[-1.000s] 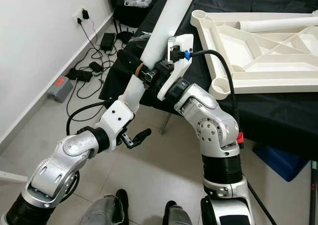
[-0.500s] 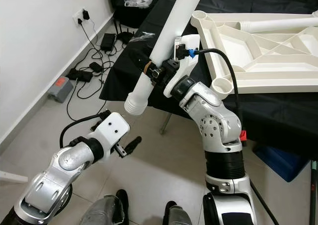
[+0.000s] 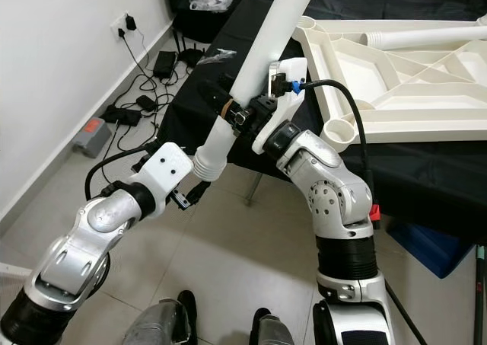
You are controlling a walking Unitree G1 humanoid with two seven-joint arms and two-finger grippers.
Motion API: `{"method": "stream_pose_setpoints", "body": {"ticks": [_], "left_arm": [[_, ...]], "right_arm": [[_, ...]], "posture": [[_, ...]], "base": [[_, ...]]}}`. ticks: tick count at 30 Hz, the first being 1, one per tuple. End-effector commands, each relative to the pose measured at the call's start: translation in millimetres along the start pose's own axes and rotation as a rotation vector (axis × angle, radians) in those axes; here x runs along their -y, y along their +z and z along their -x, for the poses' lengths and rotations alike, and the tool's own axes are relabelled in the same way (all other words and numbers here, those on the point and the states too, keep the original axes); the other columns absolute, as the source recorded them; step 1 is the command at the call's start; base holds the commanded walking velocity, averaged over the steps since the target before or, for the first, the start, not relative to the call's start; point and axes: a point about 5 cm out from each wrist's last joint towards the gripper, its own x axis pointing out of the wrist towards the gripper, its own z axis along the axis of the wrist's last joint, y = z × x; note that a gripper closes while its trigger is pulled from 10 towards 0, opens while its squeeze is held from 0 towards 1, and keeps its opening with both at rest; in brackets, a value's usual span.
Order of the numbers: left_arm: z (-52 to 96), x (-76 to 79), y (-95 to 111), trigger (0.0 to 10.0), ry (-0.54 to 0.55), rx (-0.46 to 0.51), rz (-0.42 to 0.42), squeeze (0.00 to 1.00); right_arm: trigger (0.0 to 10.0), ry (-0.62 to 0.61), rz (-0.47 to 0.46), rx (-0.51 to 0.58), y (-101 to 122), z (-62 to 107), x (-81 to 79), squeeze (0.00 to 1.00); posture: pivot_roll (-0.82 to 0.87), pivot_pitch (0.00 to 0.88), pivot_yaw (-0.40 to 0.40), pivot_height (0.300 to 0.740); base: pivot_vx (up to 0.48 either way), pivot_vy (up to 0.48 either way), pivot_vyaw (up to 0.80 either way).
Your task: Building children table
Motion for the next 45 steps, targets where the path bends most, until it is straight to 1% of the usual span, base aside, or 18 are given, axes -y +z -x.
{"method": "stream_pose_setpoints", "body": {"ticks": [1, 3, 4, 5, 8, 15, 20, 23, 27, 33, 40, 41, 45], "left_arm": [[-3.1, 8.6, 5.1, 10.0, -0.048, 0.043, 0.0, 0.0], [-5.8, 18.0, 8.1, 10.0, -0.094, 0.061, 0.007, 0.0], [-5.8, 18.0, 8.1, 10.0, -0.094, 0.061, 0.007, 0.0], [-7.3, 22.5, 8.8, 10.0, -0.117, 0.061, 0.013, 0.0], [-8.4, 25.0, 10.3, 10.0, -0.121, 0.064, 0.019, 0.0], [-10.0, 14.9, 7.4, 10.0, -0.078, 0.061, 0.003, 0.0], [-10.8, 7.7, 4.5, 10.0, -0.045, 0.053, 0.009, 0.0], [-11.2, 6.6, 3.8, 10.0, -0.038, 0.051, 0.017, 0.0], [-12.6, 3.8, 2.2, 10.0, -0.021, 0.049, 0.051, 0.0], [-14.1, 2.0, 2.1, 10.0, -0.032, 0.054, 0.043, 0.0], [-16.1, 2.2, 6.4, 10.0, -0.042, 0.083, 0.049, 0.0], [-16.3, 2.4, 7.3, 0.0, -0.042, 0.094, 0.052, 0.0], [-15.6, 3.8, 8.9, 0.0, -0.042, 0.118, 0.048, 0.0]], "right_arm": [[10.0, 0.039, -0.026, -0.021, -7.1, 0.0, -8.6, 0.0], [10.0, 0.056, -0.037, -0.026, -9.3, -0.3, -12.4, 0.0], [10.0, 0.056, -0.037, -0.026, -9.3, -0.3, -12.4, 0.0], [10.0, 0.062, -0.039, -0.029, -10.3, -0.5, -13.9, 0.0], [10.0, 0.065, -0.036, -0.031, -11.3, -1.2, -15.2, 0.0], [10.0, 0.076, -0.048, -0.035, -11.9, -1.4, -18.0, 0.0], [10.0, 0.082, -0.046, -0.034, -11.4, -1.1, -19.7, 0.0], [10.0, 0.084, -0.047, -0.032, -11.0, -1.2, -20.3, 0.0], [10.0, 0.103, -0.048, -0.03, -9.0, -2.1, -23.8, 0.0], [10.0, 0.117, -0.053, -0.028, -7.7, -1.7, -26.8, 0.0], [10.0, 0.134, -0.057, -0.025, -6.5, -2.9, -30.8, 0.0], [10.0, 0.133, -0.057, -0.026, -6.7, -2.8, -31.0, 0.0], [10.0, 0.13, -0.059, -0.025, -7.0, -2.2, -31.3, 0.0]], "posture": [[0.16, 0.242, 0.0, 0.74], [0.16, 0.243, 0.004, 0.74], [0.16, 0.243, 0.004, 0.74], [0.16, 0.242, 0.002, 0.74], [0.15, 0.245, 0.005, 0.74], [0.16, 0.245, 0.003, 0.74], [0.16, 0.245, 0.007, 0.74], [0.16, 0.245, 0.007, 0.74], [0.15, 0.245, 0.006, 0.74], [0.15, 0.245, 0.005, 0.74], [0.15, 0.246, 0.008, 0.74], [0.15, 0.245, 0.008, 0.74], [0.15, 0.242, 0.009, 0.74]], "base": [[0.0, 0.0, 0.0], [0.0, 0.0, 0.0], [0.0, 0.0, 0.0], [0.0, 0.0, 0.0], [0.0, 0.0, 0.0], [0.0, 0.0, 0.0], [0.0, 0.0, 0.0], [0.0, 0.0, 0.0], [0.0, 0.0, 0.0], [0.0, 0.0, 0.0], [0.0, 0.0, 0.0], [0.0, 0.0, 0.0], [0.0, 0.0, 0.0]]}}
